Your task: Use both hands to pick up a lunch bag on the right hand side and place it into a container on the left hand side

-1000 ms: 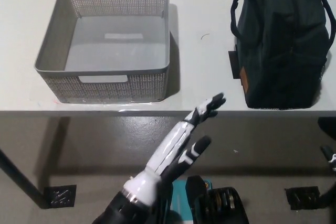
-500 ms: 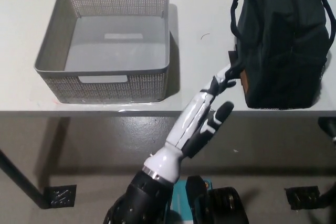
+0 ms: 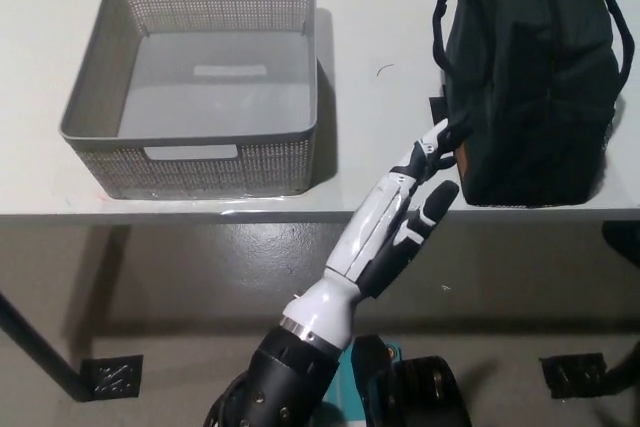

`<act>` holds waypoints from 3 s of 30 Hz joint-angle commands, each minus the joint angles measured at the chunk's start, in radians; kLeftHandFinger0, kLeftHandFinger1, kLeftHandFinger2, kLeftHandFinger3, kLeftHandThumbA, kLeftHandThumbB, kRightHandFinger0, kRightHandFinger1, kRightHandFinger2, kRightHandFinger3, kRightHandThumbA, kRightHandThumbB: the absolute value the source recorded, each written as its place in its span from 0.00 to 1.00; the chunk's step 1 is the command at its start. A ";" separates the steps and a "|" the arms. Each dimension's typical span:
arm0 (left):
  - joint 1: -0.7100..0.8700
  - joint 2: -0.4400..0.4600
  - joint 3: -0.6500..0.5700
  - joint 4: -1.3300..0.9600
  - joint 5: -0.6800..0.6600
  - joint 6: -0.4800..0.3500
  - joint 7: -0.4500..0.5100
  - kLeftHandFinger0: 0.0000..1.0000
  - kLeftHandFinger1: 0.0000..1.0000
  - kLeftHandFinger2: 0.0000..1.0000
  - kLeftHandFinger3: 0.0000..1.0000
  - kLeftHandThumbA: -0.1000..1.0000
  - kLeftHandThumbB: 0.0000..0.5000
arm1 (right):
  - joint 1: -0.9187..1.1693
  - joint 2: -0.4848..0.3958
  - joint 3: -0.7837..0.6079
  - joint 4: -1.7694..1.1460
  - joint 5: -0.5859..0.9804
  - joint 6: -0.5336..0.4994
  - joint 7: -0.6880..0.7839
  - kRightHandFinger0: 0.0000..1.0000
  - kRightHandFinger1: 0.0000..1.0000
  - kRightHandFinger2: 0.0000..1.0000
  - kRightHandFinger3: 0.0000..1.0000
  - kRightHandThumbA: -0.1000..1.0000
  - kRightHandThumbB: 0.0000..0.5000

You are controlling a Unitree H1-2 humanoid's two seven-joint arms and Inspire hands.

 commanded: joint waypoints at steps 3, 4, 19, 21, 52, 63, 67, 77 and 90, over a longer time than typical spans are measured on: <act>-0.087 -0.132 0.031 -0.019 -0.033 0.081 0.058 1.00 1.00 1.00 1.00 1.00 0.55 | -0.092 0.016 0.009 -0.033 0.015 0.045 -0.015 1.00 1.00 1.00 1.00 0.94 0.26; -0.099 -0.128 0.036 -0.017 -0.034 0.086 0.059 1.00 1.00 1.00 1.00 1.00 0.56 | -0.099 0.020 0.009 -0.025 0.009 0.042 -0.017 1.00 1.00 1.00 1.00 0.94 0.26; -0.386 -0.105 0.151 0.096 -0.028 0.134 0.065 1.00 1.00 1.00 1.00 1.00 0.61 | -0.267 0.023 0.002 0.107 -0.042 0.062 -0.060 1.00 1.00 1.00 1.00 0.97 0.28; -0.447 -0.087 0.168 0.159 -0.033 0.129 0.052 1.00 1.00 1.00 1.00 1.00 0.61 | -0.318 0.019 -0.004 0.133 -0.044 0.070 -0.071 1.00 1.00 1.00 1.00 0.97 0.30; -0.885 0.029 0.311 0.796 -0.097 -0.028 0.107 1.00 1.00 1.00 1.00 1.00 0.60 | -0.728 -0.180 -0.098 0.584 0.020 0.128 -0.017 1.00 1.00 1.00 1.00 1.00 0.25; -0.915 0.040 0.314 0.929 -0.101 -0.021 0.117 1.00 1.00 1.00 1.00 1.00 0.67 | -0.910 -0.196 -0.109 0.944 0.043 0.118 0.045 1.00 1.00 1.00 1.00 1.00 0.28; -0.908 0.037 0.302 0.988 -0.092 -0.033 0.125 1.00 1.00 1.00 1.00 1.00 0.63 | -0.959 -0.182 -0.112 1.095 0.043 0.080 0.069 1.00 1.00 1.00 1.00 1.00 0.29; -0.911 0.016 0.341 1.141 -0.146 -0.032 0.137 1.00 1.00 1.00 1.00 1.00 0.70 | -0.978 -0.155 -0.108 1.275 0.030 -0.013 0.101 1.00 1.00 1.00 1.00 1.00 0.30; -0.837 -0.010 0.310 1.315 -0.142 -0.139 0.136 1.00 1.00 1.00 1.00 1.00 0.63 | -0.946 -0.078 -0.147 1.425 0.064 -0.048 0.157 1.00 1.00 1.00 1.00 1.00 0.32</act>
